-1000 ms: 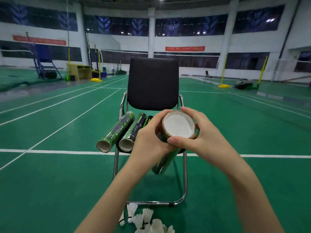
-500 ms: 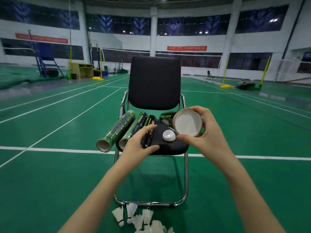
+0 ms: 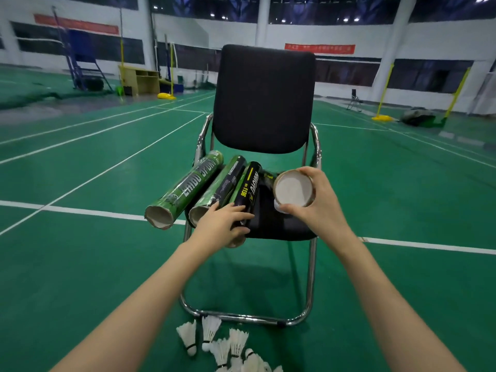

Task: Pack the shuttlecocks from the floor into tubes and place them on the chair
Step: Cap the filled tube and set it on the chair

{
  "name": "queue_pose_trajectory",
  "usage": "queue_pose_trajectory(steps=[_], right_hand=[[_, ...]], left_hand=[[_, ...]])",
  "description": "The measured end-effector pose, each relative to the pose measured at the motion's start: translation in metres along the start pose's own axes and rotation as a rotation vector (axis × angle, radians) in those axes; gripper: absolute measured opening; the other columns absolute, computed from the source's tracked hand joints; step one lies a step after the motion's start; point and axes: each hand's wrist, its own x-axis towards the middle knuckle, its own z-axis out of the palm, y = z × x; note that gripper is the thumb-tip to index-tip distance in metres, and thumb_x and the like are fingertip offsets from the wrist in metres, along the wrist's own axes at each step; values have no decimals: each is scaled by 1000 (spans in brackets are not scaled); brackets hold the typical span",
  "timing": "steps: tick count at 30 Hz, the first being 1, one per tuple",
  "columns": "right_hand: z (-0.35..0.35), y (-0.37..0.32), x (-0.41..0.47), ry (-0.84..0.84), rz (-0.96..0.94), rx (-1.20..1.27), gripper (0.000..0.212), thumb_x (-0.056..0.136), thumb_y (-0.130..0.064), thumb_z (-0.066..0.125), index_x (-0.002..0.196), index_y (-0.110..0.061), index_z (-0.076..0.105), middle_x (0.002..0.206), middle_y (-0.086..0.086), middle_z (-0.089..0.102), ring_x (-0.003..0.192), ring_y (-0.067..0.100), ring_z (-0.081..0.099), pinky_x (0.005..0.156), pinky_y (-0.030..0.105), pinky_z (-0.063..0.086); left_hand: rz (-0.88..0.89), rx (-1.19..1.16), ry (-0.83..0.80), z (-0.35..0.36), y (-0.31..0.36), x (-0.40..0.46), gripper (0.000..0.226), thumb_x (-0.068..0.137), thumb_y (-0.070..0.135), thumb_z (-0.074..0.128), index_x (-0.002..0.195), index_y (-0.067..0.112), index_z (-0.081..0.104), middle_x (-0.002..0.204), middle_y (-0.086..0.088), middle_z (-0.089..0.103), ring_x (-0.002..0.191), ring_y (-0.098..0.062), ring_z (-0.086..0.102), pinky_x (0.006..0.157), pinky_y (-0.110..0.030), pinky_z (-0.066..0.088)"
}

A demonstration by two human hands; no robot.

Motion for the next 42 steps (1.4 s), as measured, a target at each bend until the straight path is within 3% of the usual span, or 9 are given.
queue_pose_trajectory(steps=[4, 8, 11, 16, 19, 23, 28, 36, 42], right_hand=[[26, 26, 3, -69, -38, -28, 71, 62, -21, 83, 122, -17, 45, 120, -9, 45, 107, -1, 38, 93, 4, 28], [49, 48, 4, -95, -88, -123, 70, 65, -27, 81, 125, -21, 46, 127, -16, 46, 128, 12, 36, 112, 49, 17], [66, 60, 3, -91, -153, -245, 69, 65, -32, 80, 125, -22, 48, 130, -9, 51, 126, 18, 42, 109, 59, 10], [85, 74, 0, -78, -230, -249, 66, 64, -25, 81, 120, -16, 49, 129, 0, 52, 116, 16, 44, 102, 37, 20], [90, 83, -4, -85, -201, -241, 66, 64, -22, 81, 121, -18, 47, 130, 2, 50, 117, 16, 41, 102, 53, 28], [93, 90, -9, -93, -203, -260, 70, 63, -21, 81, 121, -24, 42, 126, 6, 48, 115, 15, 37, 92, 56, 40], [99, 96, -13, -98, -209, -335, 73, 63, -20, 81, 122, -24, 38, 125, 6, 49, 118, 16, 36, 103, 60, 28], [96, 93, -24, -159, -67, -242, 82, 67, -25, 79, 136, -25, 35, 144, -8, 36, 134, -2, 19, 113, 48, 9], [86, 74, -25, -271, 142, -89, 95, 65, -29, 80, 140, -37, 21, 145, -21, 27, 132, 2, 24, 112, 50, 11]], left_hand=[[78, 102, 66, 17, -16, 7, 41, 91, 54, 47, 128, 39, 56, 151, 11, 36, 143, -12, 26, 117, -40, 9], [110, 73, 290, 29, -19, 1, 56, 80, 63, 35, 110, 32, 70, 133, 5, 58, 127, -21, 52, 111, -45, 19], [79, 51, 381, 33, -19, -2, 54, 80, 61, 46, 116, 27, 67, 129, 4, 62, 126, -22, 52, 113, -35, 9], [-140, -144, 414, 30, -12, -4, 55, 81, 49, 64, 127, 21, 53, 117, -1, 67, 140, -30, 25, 109, -34, 22], [-73, -146, 467, 36, -16, -6, 51, 83, 48, 63, 122, 16, 57, 113, -2, 68, 130, -29, 43, 112, -40, 24], [26, 9, 553, 54, -19, -14, 54, 84, 54, 52, 117, 13, 61, 126, -3, 62, 117, -17, 57, 116, -45, 16], [20, 124, 501, 71, -16, -21, 80, 57, 24, 89, 127, 22, 51, 136, -13, 52, 127, -29, 48, 108, -54, 27], [-34, -116, 591, 67, -4, -19, 62, 62, -7, 77, 118, 14, 62, 133, -11, 55, 122, -32, 53, 87, -43, 49], [-31, -311, 647, 42, 7, -30, 57, 70, -6, 73, 122, 11, 59, 136, -11, 50, 125, -27, 48, 101, -33, 41]])
